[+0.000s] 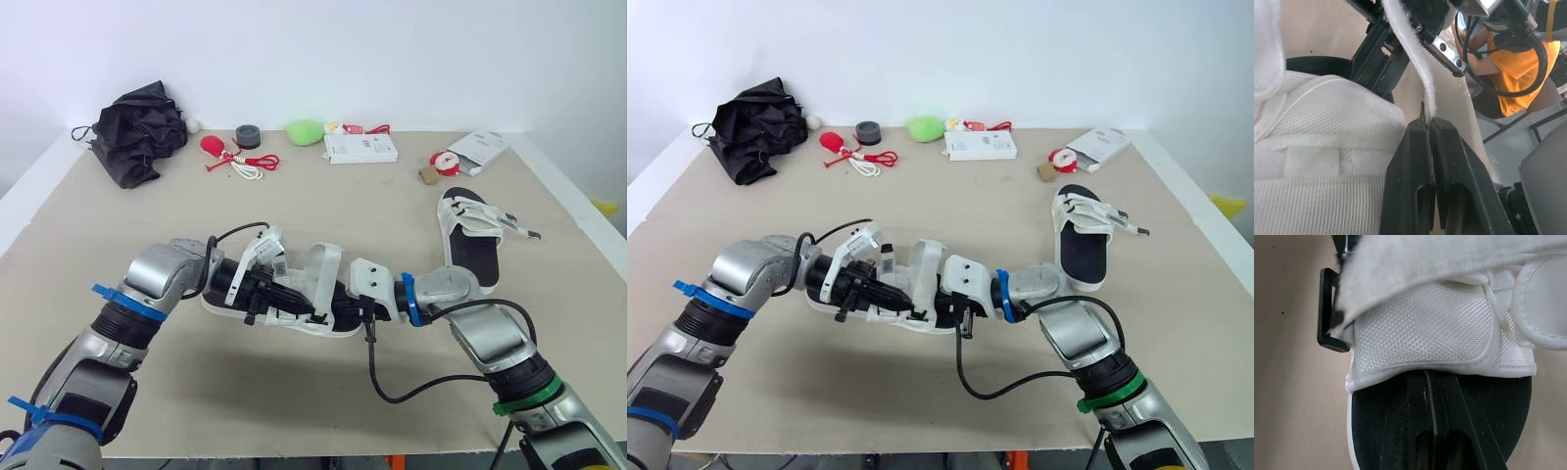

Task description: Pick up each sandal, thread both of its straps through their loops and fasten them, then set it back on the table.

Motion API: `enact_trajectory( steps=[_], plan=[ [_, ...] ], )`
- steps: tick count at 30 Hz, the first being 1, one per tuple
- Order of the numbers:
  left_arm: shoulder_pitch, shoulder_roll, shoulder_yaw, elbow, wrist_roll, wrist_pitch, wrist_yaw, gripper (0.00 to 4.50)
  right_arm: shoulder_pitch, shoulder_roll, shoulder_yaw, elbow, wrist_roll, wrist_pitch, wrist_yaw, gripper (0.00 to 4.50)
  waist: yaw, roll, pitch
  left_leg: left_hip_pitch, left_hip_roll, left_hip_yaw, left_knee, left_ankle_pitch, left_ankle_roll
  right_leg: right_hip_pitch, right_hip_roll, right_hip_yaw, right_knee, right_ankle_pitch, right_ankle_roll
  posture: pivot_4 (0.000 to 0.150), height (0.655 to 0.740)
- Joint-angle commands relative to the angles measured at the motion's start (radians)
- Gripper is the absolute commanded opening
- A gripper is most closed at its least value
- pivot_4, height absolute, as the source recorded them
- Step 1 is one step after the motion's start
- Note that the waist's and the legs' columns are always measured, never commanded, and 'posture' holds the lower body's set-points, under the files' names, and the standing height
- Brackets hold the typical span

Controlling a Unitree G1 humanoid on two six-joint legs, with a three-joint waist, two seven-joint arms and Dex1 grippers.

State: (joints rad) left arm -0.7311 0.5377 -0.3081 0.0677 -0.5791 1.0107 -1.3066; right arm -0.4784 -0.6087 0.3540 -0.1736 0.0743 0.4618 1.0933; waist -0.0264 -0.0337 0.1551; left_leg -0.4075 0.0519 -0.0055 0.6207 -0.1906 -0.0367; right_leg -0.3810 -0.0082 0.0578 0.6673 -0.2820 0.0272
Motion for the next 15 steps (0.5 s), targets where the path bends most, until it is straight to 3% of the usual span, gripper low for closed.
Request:
enact_trajectory(
  steps=[1, 7, 15],
  plan=[
    [0.031, -0.003, -0.017, -0.034, -0.021, 0.061, 0.025, 0.03, 0.041, -0.004, 0.058, 0.038, -0.025, 0.035, 0.0, 0.0, 0.0, 0.0, 0.0, 0.0, 0.0, 0.0, 0.0, 0.0, 0.0, 0.0, 0.0, 0.0, 0.0, 0.0, 0.0, 0.15, 0.74],
    [0.053, 0.063, -0.074, -0.042, 0.049, -0.031, -0.01, 0.03, 0.046, -0.008, 0.054, 0.03, -0.023, 0.043, -0.001, 0.0, -0.004, 0.001, 0.0, 0.001, 0.0, 0.0, -0.001, 0.0, 0.0, 0.0, 0.001, 0.0, 0.0, 0.0, -0.001, 0.15, 0.74],
    [0.01, 0.021, -0.024, 0.024, 0.033, -0.027, 0.03, 0.03, 0.041, -0.006, 0.057, 0.037, -0.025, 0.039, 0.0, 0.0, -0.003, 0.001, -0.001, 0.001, 0.0, 0.0, -0.001, 0.0, 0.0, 0.0, 0.001, 0.0, 0.0, 0.0, -0.001, 0.15, 0.74]
  ],
)
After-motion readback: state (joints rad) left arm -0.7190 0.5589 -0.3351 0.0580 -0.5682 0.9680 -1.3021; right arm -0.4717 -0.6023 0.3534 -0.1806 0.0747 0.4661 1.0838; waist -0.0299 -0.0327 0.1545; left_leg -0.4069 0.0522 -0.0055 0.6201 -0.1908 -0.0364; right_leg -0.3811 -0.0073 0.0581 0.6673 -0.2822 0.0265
